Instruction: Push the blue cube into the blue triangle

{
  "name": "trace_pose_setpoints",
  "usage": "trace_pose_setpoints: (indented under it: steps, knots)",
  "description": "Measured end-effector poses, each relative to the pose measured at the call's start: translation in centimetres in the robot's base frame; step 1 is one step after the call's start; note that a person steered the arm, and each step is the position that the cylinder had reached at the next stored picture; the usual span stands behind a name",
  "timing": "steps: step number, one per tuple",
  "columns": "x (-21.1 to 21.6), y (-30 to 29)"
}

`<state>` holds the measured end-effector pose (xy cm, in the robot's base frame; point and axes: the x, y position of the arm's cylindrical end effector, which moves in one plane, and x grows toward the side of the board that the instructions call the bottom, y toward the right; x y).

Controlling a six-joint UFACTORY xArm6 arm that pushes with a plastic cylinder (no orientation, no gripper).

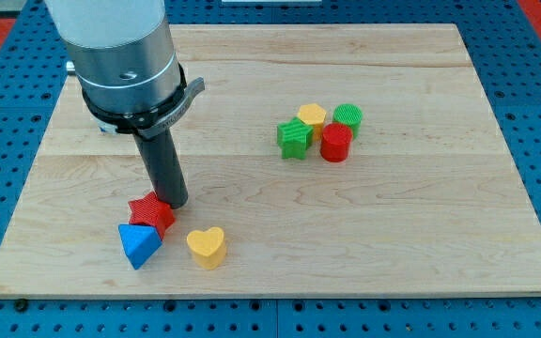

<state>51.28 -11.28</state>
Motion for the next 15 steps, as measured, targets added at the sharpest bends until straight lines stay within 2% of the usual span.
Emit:
trace_pose_setpoints:
  steps: [1, 3, 6, 7, 8, 10, 11, 12, 15]
  knots:
    - [0.2, 0.2]
    - [-7.1, 1.3]
    - [-16.8, -2.3]
    - [-16.1, -7.9]
    - [-14.4, -10.7]
    - [-10.2, -12.0]
    - [-12.2, -12.9]
    - [-11.1, -14.3]
    - [-2.8, -11.5]
